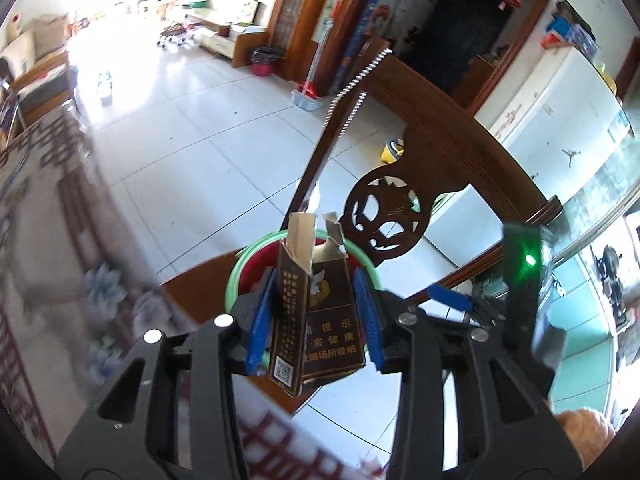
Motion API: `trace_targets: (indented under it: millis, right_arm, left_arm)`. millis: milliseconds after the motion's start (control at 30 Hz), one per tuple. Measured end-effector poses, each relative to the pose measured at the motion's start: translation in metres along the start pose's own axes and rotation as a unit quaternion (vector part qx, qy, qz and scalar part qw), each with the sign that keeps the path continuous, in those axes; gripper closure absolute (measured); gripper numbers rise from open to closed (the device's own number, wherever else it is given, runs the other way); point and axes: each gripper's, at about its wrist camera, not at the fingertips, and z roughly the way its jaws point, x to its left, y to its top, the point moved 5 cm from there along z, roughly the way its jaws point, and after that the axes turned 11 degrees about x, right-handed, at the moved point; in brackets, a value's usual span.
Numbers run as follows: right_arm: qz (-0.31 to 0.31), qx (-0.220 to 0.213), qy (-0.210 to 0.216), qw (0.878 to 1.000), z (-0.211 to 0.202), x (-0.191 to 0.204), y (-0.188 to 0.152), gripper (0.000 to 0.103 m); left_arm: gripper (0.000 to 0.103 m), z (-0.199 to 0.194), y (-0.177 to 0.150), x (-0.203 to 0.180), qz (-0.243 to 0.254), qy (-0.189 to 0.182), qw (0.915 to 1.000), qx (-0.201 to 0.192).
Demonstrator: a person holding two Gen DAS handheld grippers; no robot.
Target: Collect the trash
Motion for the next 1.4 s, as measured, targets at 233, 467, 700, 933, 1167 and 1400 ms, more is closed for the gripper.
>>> trace_targets:
  millis: [233,467,700,933,1167,1400]
  right_arm:
    - [0.016,-0.006,-0.006,1.000,-0.015,-0.014,-0.008,0.026]
    - [-0.016,-0.064,-0.005,0.998,-0.056,0.032,-0.024,0.010]
    - [-0.058,-0.098,0.014,0.993,-0.082,0.115,-0.059,0.007]
    - [-0.100,-0.213,0.040,0.971,-0.135,0.194,-0.103,0.007]
    - [-0.112,-0.401,0.019,0.909,-0.191,0.244,-0.156,0.007]
    - [-0.077,-0.308,0.042,0.947,-0.163,0.263,-0.178,0.007]
  left_arm:
    - [0.007,0.002,0.008,-0.010,0.001,0.001,0.9999,-0.017]
    - [0.005,-0.052,-0.011,0.036,-0.045,0.050,0.9958,-0.062]
    - [0.005,-0.124,-0.051,0.085,-0.066,0.091,0.9877,-0.109]
    - [0.005,-0.190,-0.096,0.131,-0.066,0.158,0.9725,-0.159]
    - [0.005,-0.243,-0.137,0.157,-0.091,0.129,0.9641,-0.213]
    - [0.005,-0.269,-0.169,0.167,-0.093,0.212,0.9415,-0.245]
